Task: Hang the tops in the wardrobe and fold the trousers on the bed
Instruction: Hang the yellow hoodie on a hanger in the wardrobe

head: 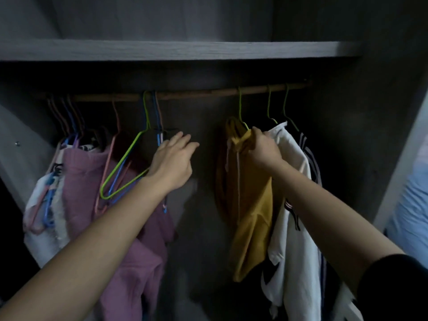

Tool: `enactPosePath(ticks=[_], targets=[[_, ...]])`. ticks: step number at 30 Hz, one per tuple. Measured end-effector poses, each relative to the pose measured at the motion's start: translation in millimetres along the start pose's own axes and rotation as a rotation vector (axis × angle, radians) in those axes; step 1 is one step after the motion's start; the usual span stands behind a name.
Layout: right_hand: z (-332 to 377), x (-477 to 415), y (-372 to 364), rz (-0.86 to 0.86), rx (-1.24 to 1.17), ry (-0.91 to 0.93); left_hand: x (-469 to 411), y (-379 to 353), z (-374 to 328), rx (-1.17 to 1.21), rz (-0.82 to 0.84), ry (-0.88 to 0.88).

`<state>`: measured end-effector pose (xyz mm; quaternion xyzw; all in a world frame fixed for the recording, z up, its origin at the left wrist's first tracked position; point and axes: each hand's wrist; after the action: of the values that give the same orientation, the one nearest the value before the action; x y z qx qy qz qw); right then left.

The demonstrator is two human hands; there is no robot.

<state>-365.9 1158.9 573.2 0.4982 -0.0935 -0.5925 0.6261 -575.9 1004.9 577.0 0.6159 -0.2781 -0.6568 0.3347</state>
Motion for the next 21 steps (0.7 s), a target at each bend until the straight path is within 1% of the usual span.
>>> enactPosePath(ticks=[3, 6, 8, 10, 12, 14, 17, 21], targets=[[-15, 25, 12, 0.032, 0.058, -0.020, 12, -13, -9, -0.024, 0.068, -0.012], [-29, 57, 22, 0.054, 0.151, -0.023, 21, -26, -23, 0.009, 0.067, 0.021], [-39, 83, 32, 0.049, 0.230, -0.032, 25, -32, -36, 0.080, 0.045, 0.036], [-52, 113, 42, -0.006, 0.299, -0.015, 32, -37, -52, 0.180, -0.018, 0.027], [-68, 146, 49, -0.100, 0.341, 0.033, 45, -42, -73, 0.274, -0.117, -0.003], [-86, 186, 54, -0.213, 0.364, 0.037, 62, -49, -100, 0.359, -0.190, -0.035], [-116, 255, 57, -0.321, 0.410, -0.050, 92, -62, -150, 0.420, -0.183, -0.064], [-167, 349, 72, -0.322, 0.485, -0.163, 132, -74, -232, 0.502, -0.100, -0.109]])
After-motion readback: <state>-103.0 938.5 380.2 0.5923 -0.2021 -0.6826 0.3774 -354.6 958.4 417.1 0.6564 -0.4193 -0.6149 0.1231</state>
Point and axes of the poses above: each hand's wrist, its own x-axis away from the middle knuckle, its own y-axis out of the back of the hand, z = x × y
